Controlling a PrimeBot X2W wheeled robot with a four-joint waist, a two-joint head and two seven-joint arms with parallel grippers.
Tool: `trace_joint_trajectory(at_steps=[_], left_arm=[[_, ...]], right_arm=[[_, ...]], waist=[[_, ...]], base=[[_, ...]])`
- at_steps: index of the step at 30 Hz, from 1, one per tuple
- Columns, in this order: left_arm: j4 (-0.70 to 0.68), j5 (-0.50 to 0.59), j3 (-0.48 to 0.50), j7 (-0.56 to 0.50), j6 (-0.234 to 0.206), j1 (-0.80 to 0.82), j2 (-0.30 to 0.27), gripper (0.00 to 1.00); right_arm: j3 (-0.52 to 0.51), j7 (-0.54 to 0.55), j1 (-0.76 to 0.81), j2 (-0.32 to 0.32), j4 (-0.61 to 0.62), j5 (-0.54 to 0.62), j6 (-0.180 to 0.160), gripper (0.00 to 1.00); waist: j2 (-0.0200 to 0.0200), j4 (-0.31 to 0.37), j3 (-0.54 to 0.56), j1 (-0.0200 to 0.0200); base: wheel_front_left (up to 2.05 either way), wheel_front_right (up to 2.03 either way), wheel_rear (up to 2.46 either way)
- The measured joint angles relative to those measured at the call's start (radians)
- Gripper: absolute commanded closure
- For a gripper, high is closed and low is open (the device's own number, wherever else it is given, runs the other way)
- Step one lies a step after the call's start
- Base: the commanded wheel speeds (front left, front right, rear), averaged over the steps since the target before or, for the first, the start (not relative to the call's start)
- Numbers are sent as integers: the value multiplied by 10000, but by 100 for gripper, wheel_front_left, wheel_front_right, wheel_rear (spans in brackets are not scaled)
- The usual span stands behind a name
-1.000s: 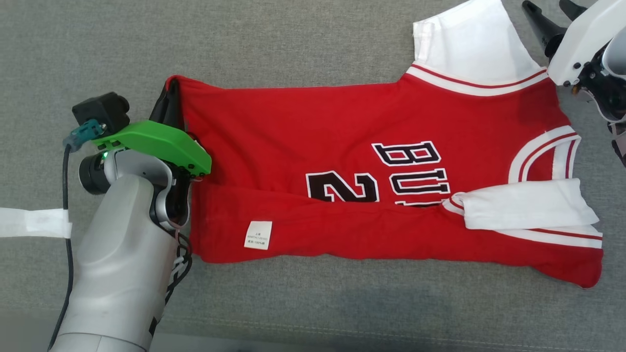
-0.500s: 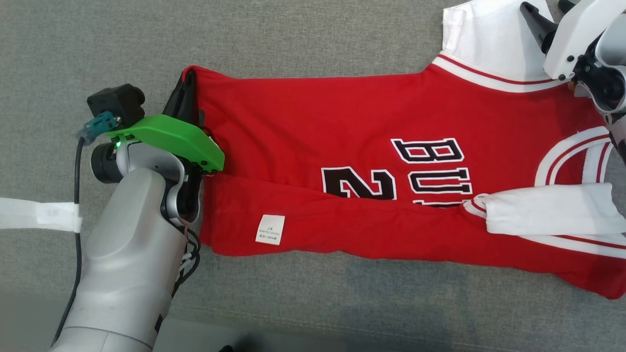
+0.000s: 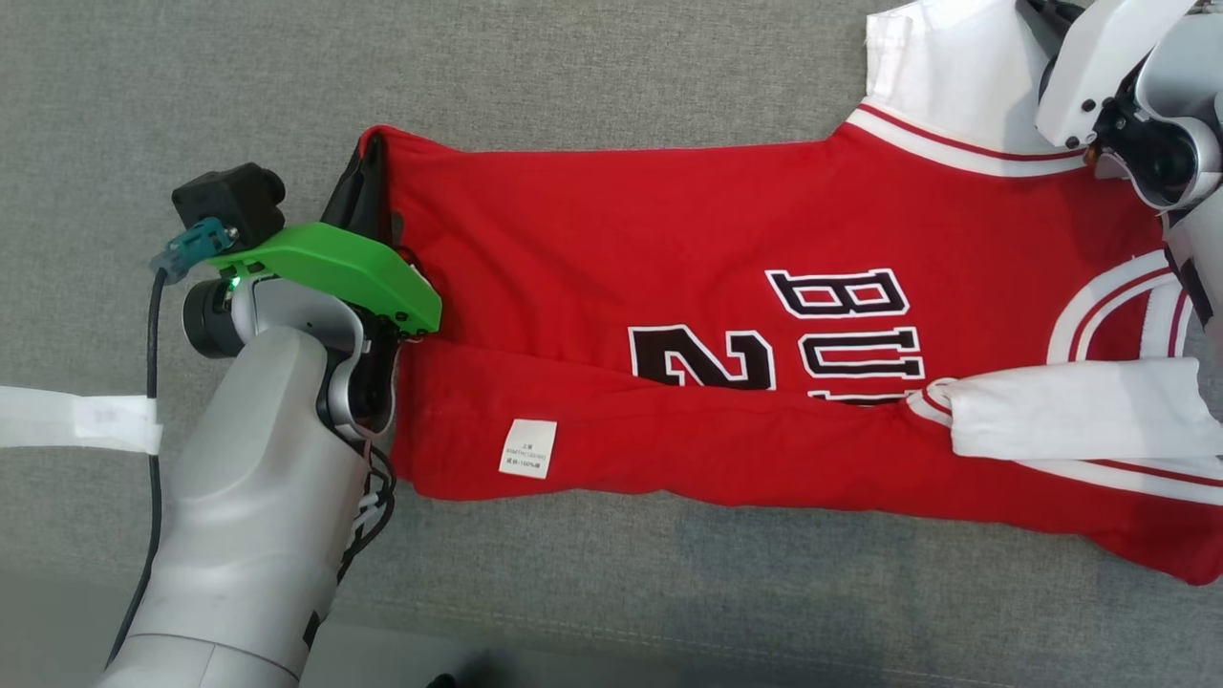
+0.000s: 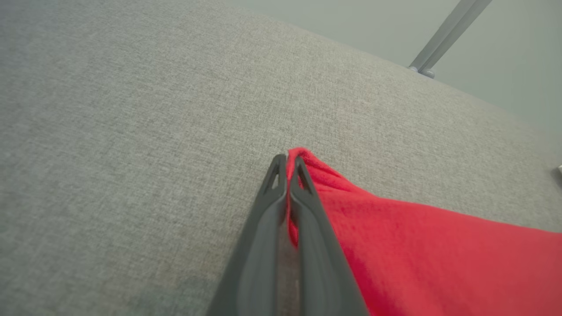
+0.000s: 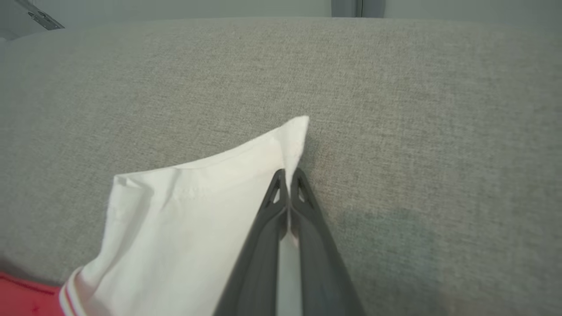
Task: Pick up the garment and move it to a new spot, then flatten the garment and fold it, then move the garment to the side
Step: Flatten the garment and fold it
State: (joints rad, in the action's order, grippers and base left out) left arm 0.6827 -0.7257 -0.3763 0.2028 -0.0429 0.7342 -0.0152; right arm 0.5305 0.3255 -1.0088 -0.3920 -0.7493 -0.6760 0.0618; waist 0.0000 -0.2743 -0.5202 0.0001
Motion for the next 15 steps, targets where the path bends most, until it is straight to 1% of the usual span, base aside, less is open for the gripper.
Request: trace_joint_trajectory(at_steps=[2, 7, 12, 15], left_arm=[[100, 0, 12, 23, 0, 0, 0, 100], [236, -2, 67, 100, -15, 0, -2, 100], [330, -29, 213, 184, -17, -4, -2, 100], [412, -94, 337, 196, -17, -19, -6, 100]], right_arm=[[-21, -213, -43, 111, -79, 0, 31, 100], [2, -711, -61, 196, -196, 2, 249, 100], [-6, -1417, -55, 479, -178, -36, 437, 100], [-13, -1898, 0, 529, -88, -115, 522, 100]], waist=[[0, 54, 35, 0], [0, 223, 193, 0], [0, 437, 424, 0], [0, 581, 603, -1]], base=[[0, 0, 0], [0, 0, 0], [0, 0, 0], [0, 0, 0]])
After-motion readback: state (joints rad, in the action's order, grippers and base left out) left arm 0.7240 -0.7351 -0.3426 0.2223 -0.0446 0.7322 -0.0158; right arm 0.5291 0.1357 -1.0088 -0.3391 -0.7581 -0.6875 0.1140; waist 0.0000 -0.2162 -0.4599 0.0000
